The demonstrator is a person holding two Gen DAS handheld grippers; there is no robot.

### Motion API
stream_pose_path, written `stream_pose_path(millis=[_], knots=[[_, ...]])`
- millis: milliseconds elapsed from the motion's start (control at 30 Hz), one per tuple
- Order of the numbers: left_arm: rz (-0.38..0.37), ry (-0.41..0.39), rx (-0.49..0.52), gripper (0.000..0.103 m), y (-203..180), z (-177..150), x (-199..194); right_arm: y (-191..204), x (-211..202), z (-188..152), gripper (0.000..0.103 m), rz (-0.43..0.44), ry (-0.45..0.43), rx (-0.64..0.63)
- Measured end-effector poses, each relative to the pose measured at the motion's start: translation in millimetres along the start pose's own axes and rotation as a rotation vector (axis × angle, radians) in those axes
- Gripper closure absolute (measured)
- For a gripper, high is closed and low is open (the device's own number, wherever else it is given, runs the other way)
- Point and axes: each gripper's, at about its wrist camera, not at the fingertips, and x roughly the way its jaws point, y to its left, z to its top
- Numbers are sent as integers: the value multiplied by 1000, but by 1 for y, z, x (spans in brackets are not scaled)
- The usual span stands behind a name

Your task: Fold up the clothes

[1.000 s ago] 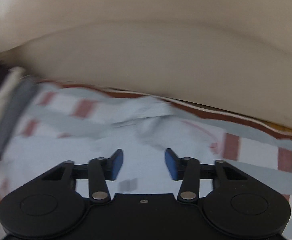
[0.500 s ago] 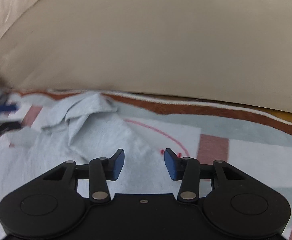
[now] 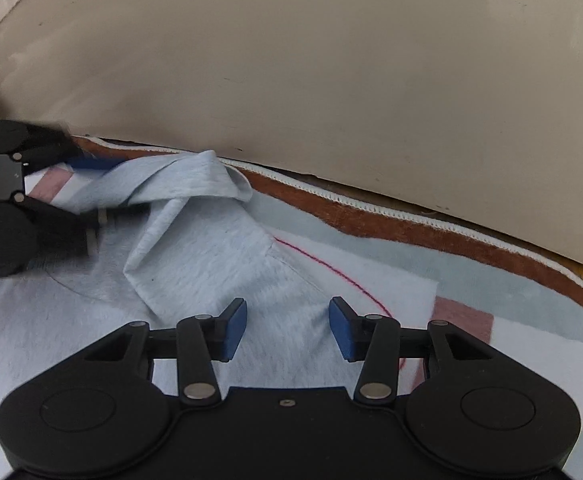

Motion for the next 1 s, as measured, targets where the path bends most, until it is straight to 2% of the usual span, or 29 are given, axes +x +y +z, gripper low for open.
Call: stream_pose_path(millis=[33,67,133,167,200,233,400,433,533,600,700,800,900,967,1000], knots=[[22,-25,-57,98,6,-1,-5,2,-1,-3,72,-1,-5,-22],[37,-54,-148,98,16,-3,-11,4,-1,-5,103,-4,-9,-46],[67,-114,-330,96,34,-7,-24,5,-6,-9,103,-26,-34,-64],[82,-143,-421,91,44,-9,-30,3,-7,-10,103,-42,-39,-56],[95,-156,-490,81,52,-11,-34,2,-8,-11,103,-58,-42,-48],[104,-130,-511,68,55,-15,-30,0,-9,-12,103,-75,-45,-40],[150,-2,-615,71,73,-34,-13,-2,-15,-12,102,-126,-52,3],[156,11,-611,70,74,-36,-12,-3,-17,-11,102,-133,-57,20],[134,-35,-455,67,55,-31,-24,-4,-23,-9,75,-156,-70,72],[60,-59,-403,66,44,-25,-30,-17,-30,-12,73,-168,-99,122],[-27,-84,-355,58,32,-12,-32,-46,-44,-21,73,-175,-122,273],[-44,-101,-310,57,21,2,-28,-80,-70,-45,69,-77,-125,490],[-47,-90,-294,55,5,17,-12,-102,-95,-80,67,60,-131,688],[-57,-50,-289,53,-2,25,4,-108,-105,-101,56,129,-121,787],[-50,-12,-280,51,-4,28,15,-110,-106,-108,55,149,-110,817]])
